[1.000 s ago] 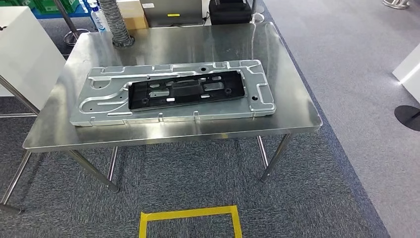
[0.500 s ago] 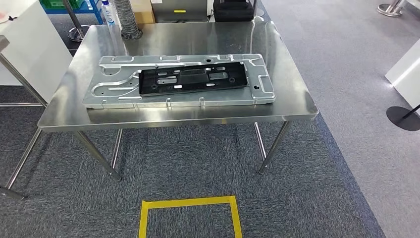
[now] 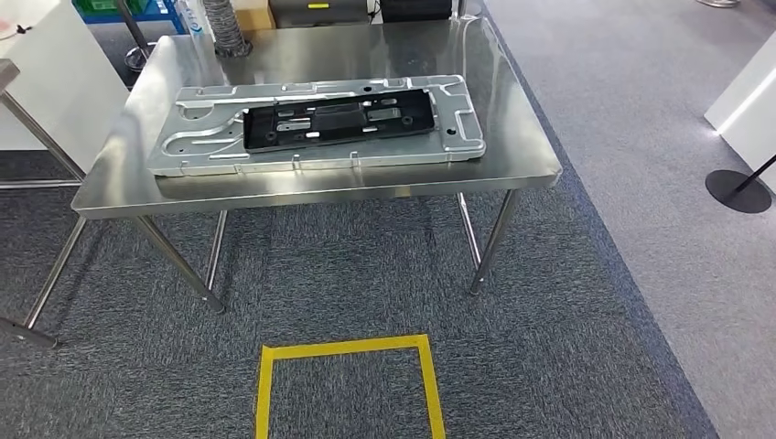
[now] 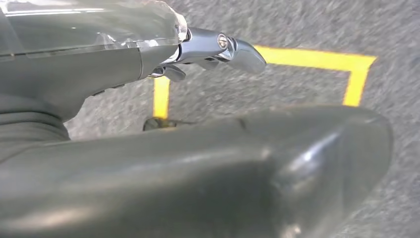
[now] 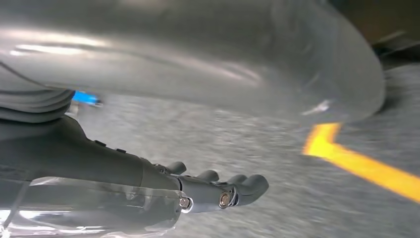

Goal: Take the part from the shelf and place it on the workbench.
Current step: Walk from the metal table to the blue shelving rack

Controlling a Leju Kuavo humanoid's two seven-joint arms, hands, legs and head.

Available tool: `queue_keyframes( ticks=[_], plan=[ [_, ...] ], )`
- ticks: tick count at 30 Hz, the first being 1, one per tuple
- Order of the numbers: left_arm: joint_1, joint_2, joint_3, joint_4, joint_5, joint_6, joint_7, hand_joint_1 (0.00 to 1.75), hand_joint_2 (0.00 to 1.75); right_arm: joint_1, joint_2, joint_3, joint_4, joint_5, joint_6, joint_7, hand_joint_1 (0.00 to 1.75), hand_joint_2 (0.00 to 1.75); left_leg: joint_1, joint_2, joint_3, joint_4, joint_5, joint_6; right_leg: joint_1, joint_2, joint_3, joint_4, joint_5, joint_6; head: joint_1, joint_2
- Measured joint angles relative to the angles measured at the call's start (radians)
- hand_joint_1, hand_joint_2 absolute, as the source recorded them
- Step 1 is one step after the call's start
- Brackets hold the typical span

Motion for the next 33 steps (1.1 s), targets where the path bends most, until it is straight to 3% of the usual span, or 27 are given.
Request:
queue_keyframes(
  ticks=[2, 3, 4, 5, 7, 9, 10, 12, 13, 14, 15, 17, 18, 19, 20, 22, 24, 25, 27, 28, 29, 32, 33],
  plan=[
    [0.003, 0.000, 0.001, 0.000, 0.004, 0.002, 0.001, 0.00, 0.00, 0.007, -0.004, -0.001, 0.000, 0.000, 0.013, 0.029, 0.00, 0.00, 0.001, 0.000, -0.033, 0.136, -0.088, -0.004, 0.005, -0.001, -0.032, 0.005, 0.021, -0.005, 0.000, 0.000],
    [0.003, 0.001, 0.001, 0.000, 0.006, 0.003, 0.002, 0.00, 0.00, 0.009, -0.006, -0.001, 0.001, 0.000, 0.017, 0.037, 0.00, 0.00, 0.002, 0.000, -0.036, 0.182, -0.099, -0.005, 0.007, -0.001, -0.049, 0.010, 0.031, -0.006, 0.000, 0.000],
    [0.003, 0.001, 0.002, 0.000, 0.007, 0.004, 0.002, 0.00, 0.00, 0.011, -0.007, -0.001, 0.001, 0.000, 0.020, 0.042, 0.00, 0.00, 0.001, -0.001, -0.022, 0.195, -0.087, -0.004, 0.009, 0.000, -0.068, 0.015, 0.040, -0.005, 0.000, 0.000],
    [0.003, 0.002, 0.002, 0.000, 0.008, 0.004, 0.002, 0.00, 0.00, 0.012, -0.008, -0.002, 0.001, 0.000, 0.022, 0.045, 0.00, 0.00, 0.001, -0.001, 0.010, 0.171, -0.060, -0.002, 0.010, 0.000, -0.085, 0.022, 0.048, -0.004, 0.000, 0.000],
    [0.001, 0.003, 0.002, 0.000, 0.008, 0.004, 0.002, 0.00, 0.00, 0.013, -0.010, -0.002, 0.001, 0.000, 0.024, 0.047, 0.00, 0.00, 0.000, -0.002, 0.113, 0.038, -0.022, 0.006, 0.012, 0.002, -0.115, 0.035, 0.063, 0.002, 0.000, 0.000],
    [-0.001, 0.004, 0.002, 0.000, 0.008, 0.004, 0.001, 0.00, 0.00, 0.013, -0.011, -0.003, 0.001, 0.000, 0.021, 0.045, 0.00, 0.00, -0.005, -0.003, 0.192, -0.089, -0.033, 0.016, 0.013, 0.002, -0.131, 0.043, 0.078, 0.012, 0.000, 0.000],
    [-0.001, 0.004, 0.002, 0.000, 0.007, 0.004, 0.002, 0.00, 0.00, 0.013, -0.012, -0.005, 0.001, -0.003, 0.016, 0.039, 0.00, 0.00, -0.008, -0.004, 0.204, -0.118, -0.042, 0.022, 0.013, 0.001, -0.135, 0.043, 0.086, 0.018, 0.000, 0.000],
    [0.000, 0.004, 0.002, 0.000, 0.006, 0.003, 0.008, 0.00, 0.00, 0.014, -0.013, -0.014, 0.001, -0.019, 0.002, 0.017, 0.00, 0.00, -0.008, -0.002, 0.196, -0.128, -0.030, 0.036, 0.011, 0.002, -0.138, 0.042, 0.098, 0.030, 0.000, 0.000],
    [-0.001, 0.004, 0.002, 0.000, 0.004, 0.001, 0.015, 0.00, 0.00, 0.014, -0.015, -0.021, 0.001, -0.030, -0.004, 0.006, 0.00, 0.00, -0.007, 0.001, 0.189, -0.130, -0.021, 0.044, 0.010, 0.004, -0.144, 0.052, 0.084, 0.036, 0.000, 0.000],
    [-0.001, 0.004, 0.002, 0.000, 0.004, -0.004, 0.024, 0.00, 0.00, 0.014, -0.016, -0.029, 0.001, -0.040, -0.006, -0.003, 0.00, 0.00, -0.005, 0.003, 0.180, -0.132, -0.010, 0.053, 0.009, 0.006, -0.154, 0.079, 0.052, 0.042, 0.000, 0.000],
    [-0.001, 0.004, 0.002, 0.000, 0.003, -0.012, 0.034, 0.00, 0.00, 0.014, -0.018, -0.038, 0.001, -0.047, -0.007, -0.008, 0.00, 0.00, -0.003, 0.005, 0.170, -0.134, 0.001, 0.058, 0.006, 0.008, -0.168, 0.127, 0.001, 0.047, 0.000, 0.000],
    [-0.001, 0.004, 0.002, 0.000, -0.001, -0.030, 0.056, 0.00, 0.00, 0.013, -0.018, -0.051, 0.001, -0.052, -0.002, -0.012, 0.00, 0.00, -0.005, 0.005, 0.144, -0.132, 0.022, 0.064, 0.000, 0.008, -0.198, 0.260, -0.096, 0.056, 0.000, 0.000],
    [-0.001, 0.004, 0.002, 0.000, -0.004, -0.038, 0.067, 0.00, 0.00, 0.014, -0.018, -0.055, 0.001, -0.051, 0.002, -0.012, 0.00, 0.00, -0.005, 0.005, 0.129, -0.130, 0.032, 0.062, -0.003, 0.008, -0.203, 0.314, -0.114, 0.058, 0.000, 0.000],
    [0.000, 0.004, 0.002, 0.000, -0.006, -0.043, 0.075, 0.00, 0.00, 0.014, -0.019, -0.058, 0.001, -0.049, 0.006, -0.011, 0.00, 0.00, -0.006, 0.005, 0.113, -0.126, 0.043, 0.061, -0.004, 0.008, -0.196, 0.341, -0.107, 0.060, 0.000, 0.000],
    [0.000, 0.004, 0.002, 0.000, -0.007, -0.047, 0.080, 0.00, 0.00, 0.014, -0.019, -0.060, 0.002, -0.045, 0.009, -0.009, 0.00, 0.00, -0.006, 0.005, 0.097, -0.122, 0.052, 0.058, -0.006, 0.008, -0.172, 0.331, -0.080, 0.060, 0.000, 0.000],
    [0.000, 0.004, 0.002, 0.000, -0.010, -0.051, 0.084, 0.00, 0.00, 0.013, -0.020, -0.062, 0.001, -0.040, 0.011, -0.006, 0.00, 0.00, -0.006, 0.005, 0.066, -0.111, 0.068, 0.053, -0.006, 0.008, -0.073, 0.215, -0.032, 0.055, 0.000, 0.000],
    [-0.001, 0.003, 0.001, 0.000, -0.013, -0.053, 0.083, 0.00, 0.00, 0.010, -0.020, -0.064, 0.001, -0.039, 0.012, -0.004, 0.00, 0.00, -0.008, 0.005, 0.045, -0.102, 0.084, 0.044, -0.002, 0.008, 0.028, 0.065, -0.038, 0.045, 0.000, 0.000],
    [-0.001, 0.002, 0.001, 0.000, -0.014, -0.055, 0.082, 0.00, 0.00, 0.009, -0.020, -0.065, 0.002, -0.039, 0.013, -0.004, 0.00, 0.00, -0.008, 0.006, 0.038, -0.100, 0.093, 0.039, 0.001, 0.008, 0.053, 0.020, -0.050, 0.040, 0.000, 0.000],
    [-0.002, 0.002, 0.001, 0.000, -0.015, -0.058, 0.079, 0.00, 0.00, 0.008, -0.020, -0.067, 0.002, -0.037, 0.016, -0.004, 0.00, 0.00, -0.007, 0.006, 0.028, -0.100, 0.108, 0.028, 0.003, 0.007, 0.051, -0.005, -0.050, 0.029, 0.000, 0.000],
    [-0.001, 0.003, 0.001, 0.000, -0.016, -0.059, 0.077, 0.00, 0.00, 0.009, -0.020, -0.068, 0.003, -0.037, 0.018, -0.004, 0.00, 0.00, -0.006, 0.004, 0.021, -0.092, 0.098, 0.023, 0.002, 0.005, 0.042, -0.007, -0.041, 0.021, 0.000, 0.000],
    [0.001, 0.003, 0.001, 0.000, -0.016, -0.061, 0.075, 0.00, 0.00, 0.010, -0.020, -0.069, 0.003, -0.037, 0.020, -0.004, 0.00, 0.00, -0.005, 0.002, 0.012, -0.070, 0.070, 0.019, 0.000, 0.002, 0.033, -0.008, -0.031, 0.012, 0.000, 0.000],
    [0.005, 0.004, 0.001, 0.000, -0.018, -0.063, 0.072, 0.00, 0.00, 0.012, -0.021, -0.070, 0.004, -0.035, 0.023, -0.006, 0.00, 0.00, 0.001, -0.001, -0.025, 0.098, -0.078, 0.009, 0.001, -0.004, -0.005, -0.003, 0.001, -0.002, 0.000, 0.000],
    [0.005, 0.004, 0.001, 0.000, -0.019, -0.064, 0.072, 0.00, 0.00, 0.013, -0.021, -0.070, 0.004, -0.034, 0.024, -0.007, 0.00, 0.00, 0.001, -0.001, -0.032, 0.157, -0.102, 0.007, 0.002, -0.005, -0.022, 0.002, 0.011, -0.002, 0.000, 0.000]
  ],
)
